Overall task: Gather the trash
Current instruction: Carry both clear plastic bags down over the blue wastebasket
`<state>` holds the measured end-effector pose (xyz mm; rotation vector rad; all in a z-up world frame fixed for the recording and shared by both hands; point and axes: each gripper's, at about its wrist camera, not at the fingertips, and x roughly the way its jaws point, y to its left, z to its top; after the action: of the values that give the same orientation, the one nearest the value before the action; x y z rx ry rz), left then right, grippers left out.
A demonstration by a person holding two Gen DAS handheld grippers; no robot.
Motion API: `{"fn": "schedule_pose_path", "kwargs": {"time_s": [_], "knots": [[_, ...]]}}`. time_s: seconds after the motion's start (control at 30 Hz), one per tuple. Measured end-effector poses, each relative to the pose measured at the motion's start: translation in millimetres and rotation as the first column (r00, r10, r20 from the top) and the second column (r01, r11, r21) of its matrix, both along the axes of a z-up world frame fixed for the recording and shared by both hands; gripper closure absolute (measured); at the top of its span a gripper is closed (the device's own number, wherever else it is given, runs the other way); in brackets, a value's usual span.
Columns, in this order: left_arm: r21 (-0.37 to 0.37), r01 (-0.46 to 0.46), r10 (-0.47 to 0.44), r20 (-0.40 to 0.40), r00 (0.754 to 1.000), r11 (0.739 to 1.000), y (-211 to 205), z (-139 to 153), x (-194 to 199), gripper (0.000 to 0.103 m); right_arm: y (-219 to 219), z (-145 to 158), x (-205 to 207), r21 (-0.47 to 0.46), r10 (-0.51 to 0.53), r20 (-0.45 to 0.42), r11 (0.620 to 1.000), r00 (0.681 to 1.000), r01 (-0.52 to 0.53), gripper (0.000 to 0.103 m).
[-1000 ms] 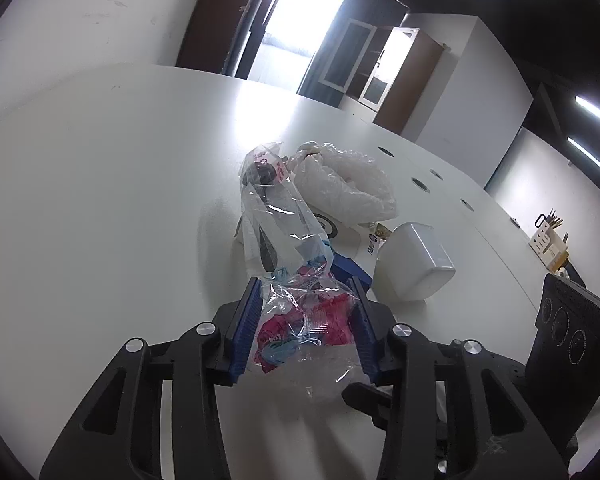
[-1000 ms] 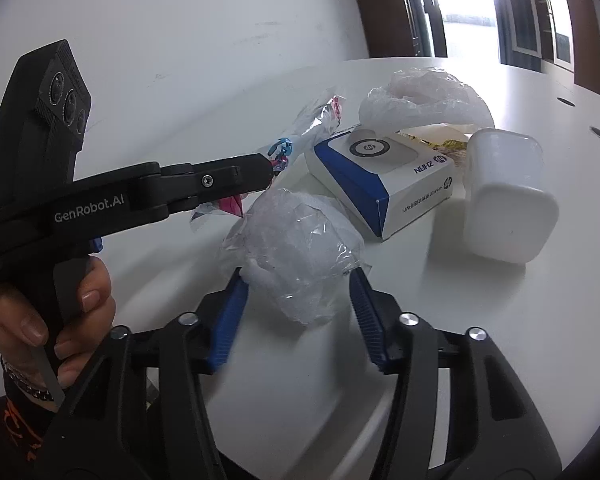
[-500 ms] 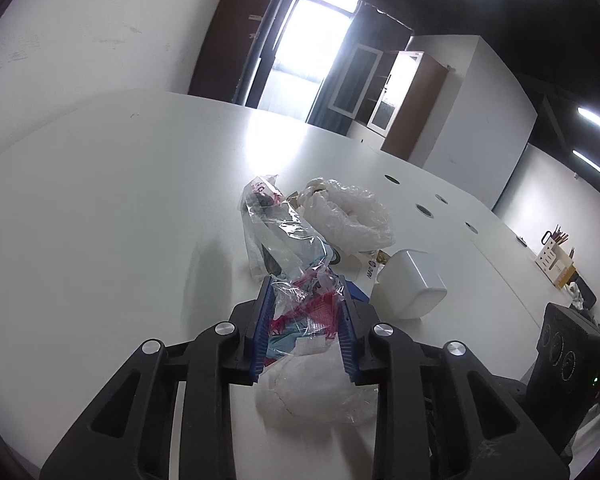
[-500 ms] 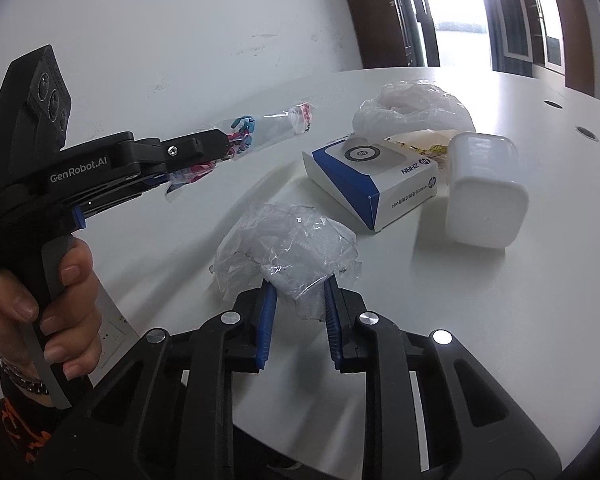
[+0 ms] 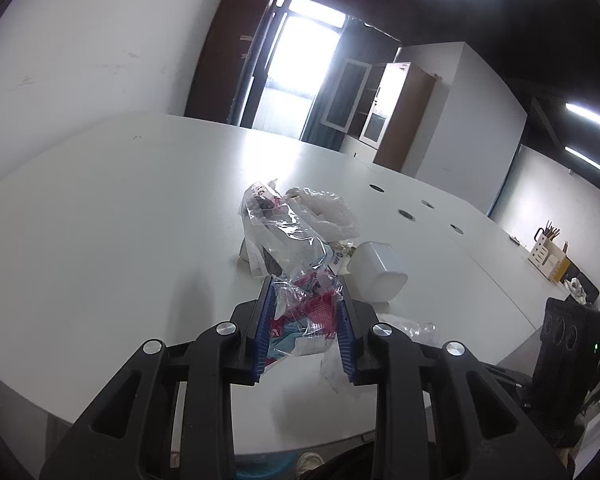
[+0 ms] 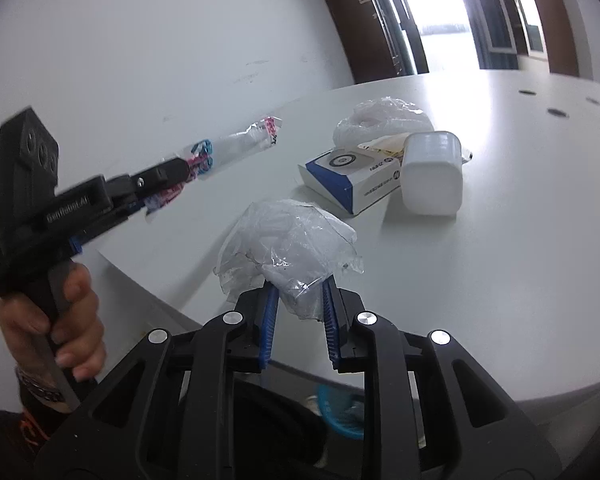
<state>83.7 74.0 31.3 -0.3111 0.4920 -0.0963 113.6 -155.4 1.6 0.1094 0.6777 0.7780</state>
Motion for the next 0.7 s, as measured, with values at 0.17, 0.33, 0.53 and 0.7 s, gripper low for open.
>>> {"fn": "schedule_pose_path", "kwargs": {"time_s": [0.17, 0.33, 0.53, 0.7], "knots": [[0.04, 0.028, -0.031, 0.058, 0.998, 0.999, -15, 17, -40, 0.076, -16, 3, -15, -0.013, -0.033, 0.039, 0.999, 0.999, 0.033, 0.084], [0.116, 0.062, -0.072, 0.084, 0.994, 0.991, -33, 26, -79, 0.075, -39, 4, -30, -0.026, -0.073, 0.064, 0.997, 0.995, 0.075, 0.084], [0.142, 0.098, -0.106, 0.054, 0.993, 0.985, -38, 13, -114, 0.076, -56, 10, -53, -0.032, -0.075, 0.092, 0.996, 0.993, 0.078, 0.085], [0.016, 0.155, -0.154, -0.025, 0.988, 0.988, -21, -17, -125, 0.076, -74, -6, -76, -0.016, -0.15, 0.072, 0.988, 0.986, 0.152, 0.086]]}}
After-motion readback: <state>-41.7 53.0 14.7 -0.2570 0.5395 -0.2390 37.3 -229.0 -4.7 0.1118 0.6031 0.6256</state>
